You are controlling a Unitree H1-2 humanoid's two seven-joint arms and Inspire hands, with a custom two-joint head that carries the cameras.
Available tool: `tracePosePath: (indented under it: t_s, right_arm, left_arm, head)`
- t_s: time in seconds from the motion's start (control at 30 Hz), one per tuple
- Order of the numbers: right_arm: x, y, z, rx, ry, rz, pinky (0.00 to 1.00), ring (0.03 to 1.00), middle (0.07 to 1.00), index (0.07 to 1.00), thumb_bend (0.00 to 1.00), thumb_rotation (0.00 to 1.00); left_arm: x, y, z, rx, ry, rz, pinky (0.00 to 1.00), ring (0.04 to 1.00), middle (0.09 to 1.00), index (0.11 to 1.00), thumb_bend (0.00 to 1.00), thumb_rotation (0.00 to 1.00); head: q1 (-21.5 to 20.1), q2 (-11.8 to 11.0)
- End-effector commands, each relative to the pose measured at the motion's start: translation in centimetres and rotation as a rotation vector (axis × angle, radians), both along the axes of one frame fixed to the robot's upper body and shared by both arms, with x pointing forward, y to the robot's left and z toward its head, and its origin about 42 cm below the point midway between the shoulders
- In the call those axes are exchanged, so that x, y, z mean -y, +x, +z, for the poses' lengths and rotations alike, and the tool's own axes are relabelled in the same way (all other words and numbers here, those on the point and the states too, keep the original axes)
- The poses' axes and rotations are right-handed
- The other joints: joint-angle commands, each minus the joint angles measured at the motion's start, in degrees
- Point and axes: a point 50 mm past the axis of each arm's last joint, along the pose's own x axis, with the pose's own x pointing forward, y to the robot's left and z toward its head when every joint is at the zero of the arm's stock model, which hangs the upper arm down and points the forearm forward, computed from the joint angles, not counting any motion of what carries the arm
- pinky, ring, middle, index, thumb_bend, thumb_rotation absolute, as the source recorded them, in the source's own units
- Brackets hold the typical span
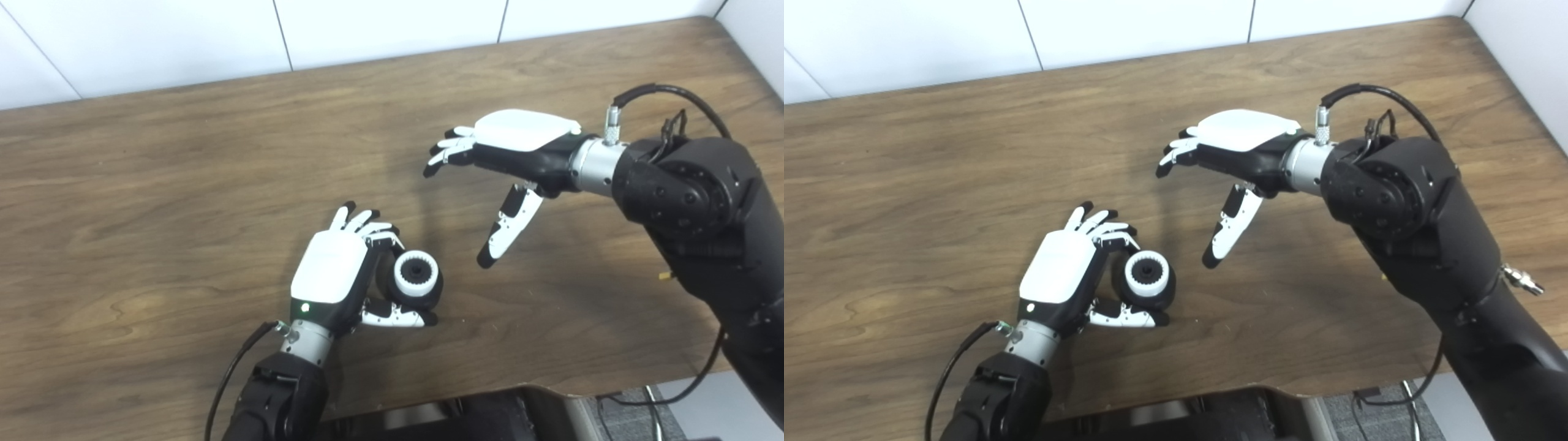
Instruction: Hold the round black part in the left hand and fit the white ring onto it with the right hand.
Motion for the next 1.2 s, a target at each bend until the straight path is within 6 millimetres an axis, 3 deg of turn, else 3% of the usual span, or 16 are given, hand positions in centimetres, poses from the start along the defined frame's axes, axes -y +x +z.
tracePosePath:
  t_s: [0.0,0.4,0.43,0.5,0.6,0.73,0.93,1.17]
  right_arm:
    - [0.1,0.2,1.6,0.053,-0.01,-0.01,0.92,1.0,0.95,0.871,1.0,0.4]
    - [0.0,0.4,1.7,0.048,-0.004,-0.028,0.93,1.0,0.958,0.882,1.0,0.41]
    - [0.0,0.4,1.7,0.047,-0.006,-0.029,0.93,1.0,0.96,0.883,1.0,0.41]
    - [0.0,0.4,1.6,0.047,-0.008,-0.033,0.92,1.0,0.959,0.882,1.0,0.41]
    - [0.2,0.4,1.6,0.044,-0.005,-0.037,0.92,1.0,0.959,0.88,1.0,0.41]
    - [0.2,0.4,1.5,0.045,-0.011,-0.038,0.92,1.0,0.96,0.899,1.0,0.43]
    - [0.1,0.4,1.4,0.044,-0.01,-0.046,0.93,1.0,0.96,0.922,1.0,0.44]
    - [0.2,0.5,1.2,0.042,-0.005,-0.051,0.93,1.0,0.964,0.929,1.0,0.43]
  left_arm:
    - [0.1,0.3,0.3,0.017,-0.003,-0.009,1.0,0.89,0.756,0.482,0.52,0.06]
    - [-0.3,0.7,0.5,-0.03,0.037,-0.016,1.0,0.876,0.763,0.495,0.52,0.08]
    - [-0.3,0.7,0.5,-0.038,0.047,-0.017,1.0,0.873,0.766,0.529,0.59,0.12]
    - [-0.4,0.8,0.6,-0.063,0.07,-0.018,1.0,0.875,0.78,0.66,0.83,0.26]
    - [-0.4,1.0,0.6,-0.085,0.12,-0.029,1.0,0.876,0.802,0.753,0.93,0.33]
    - [-0.5,1.1,0.6,-0.107,0.16,-0.048,1.0,0.875,0.844,0.875,1.0,0.4]
    - [-0.6,1.1,1.0,-0.153,0.167,-0.074,1.0,0.898,0.888,0.989,1.0,0.48]
    - [-0.8,1.1,1.5,-0.183,0.166,-0.086,1.0,0.911,0.913,1.0,1.0,0.48]
  head:
    - [-0.1,0.02]
    - [-0.25,-0.08]
    - [-0.25,-0.08]
    - [-0.28,-0.14]
    - [-0.2,-0.17]
    - [-0.06,-0.18]
    - [0.07,-0.24]
    - [0.55,-0.45]
